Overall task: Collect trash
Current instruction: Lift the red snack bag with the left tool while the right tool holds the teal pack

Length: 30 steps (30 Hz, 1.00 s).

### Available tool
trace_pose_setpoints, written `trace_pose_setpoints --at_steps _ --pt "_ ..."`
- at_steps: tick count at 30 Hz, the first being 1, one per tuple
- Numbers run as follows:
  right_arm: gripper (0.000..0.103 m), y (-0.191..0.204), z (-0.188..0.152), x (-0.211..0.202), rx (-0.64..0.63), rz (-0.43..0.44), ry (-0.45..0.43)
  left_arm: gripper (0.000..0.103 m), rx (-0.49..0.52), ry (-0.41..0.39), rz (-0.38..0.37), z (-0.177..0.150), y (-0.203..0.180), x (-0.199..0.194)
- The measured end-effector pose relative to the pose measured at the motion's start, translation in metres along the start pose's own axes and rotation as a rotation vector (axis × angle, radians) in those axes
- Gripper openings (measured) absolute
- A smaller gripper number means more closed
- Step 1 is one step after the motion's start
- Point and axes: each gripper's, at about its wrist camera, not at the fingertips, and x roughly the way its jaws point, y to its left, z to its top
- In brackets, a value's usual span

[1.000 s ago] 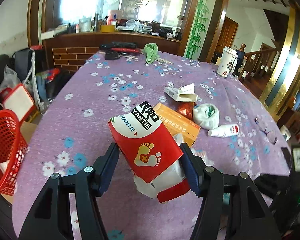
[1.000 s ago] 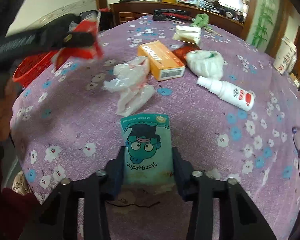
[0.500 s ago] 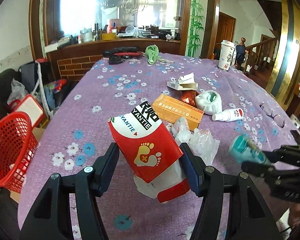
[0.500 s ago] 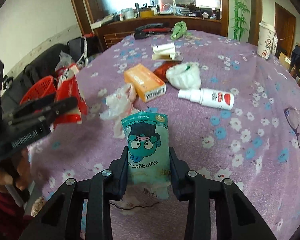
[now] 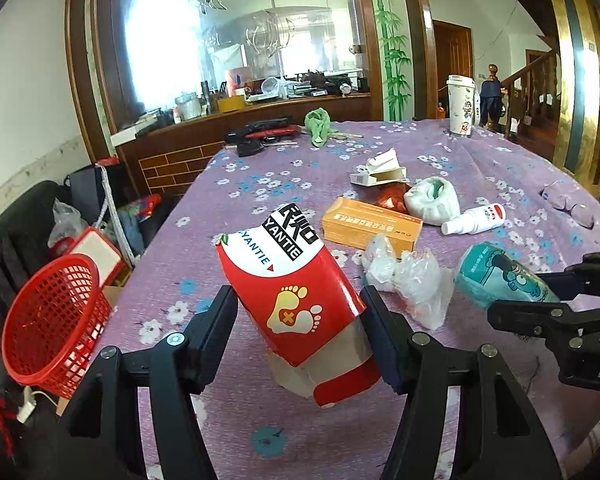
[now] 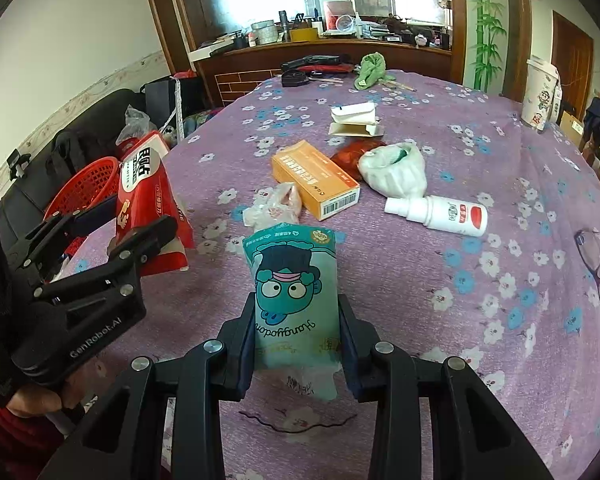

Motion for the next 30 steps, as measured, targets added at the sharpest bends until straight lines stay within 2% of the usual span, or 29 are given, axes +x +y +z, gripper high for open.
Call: trace_pose_setpoints --at_steps 5,15,30 --pt "0.038 0.006 0.002 0.003 -0.008 -0.004 0.008 0.062 0.01 -0.013 0.028 -0.003 0.005 -0.001" --pt "0.038 0.018 0.005 0.006 -0.034 -0.004 0.018 0.062 -0.01 -0.018 0.03 -0.005 0.015 -0.004" --pt "0.038 0.016 0.005 0.008 -0.027 -0.011 0.023 0.062 0.002 -0.024 0.042 -0.005 0.017 -0.007"
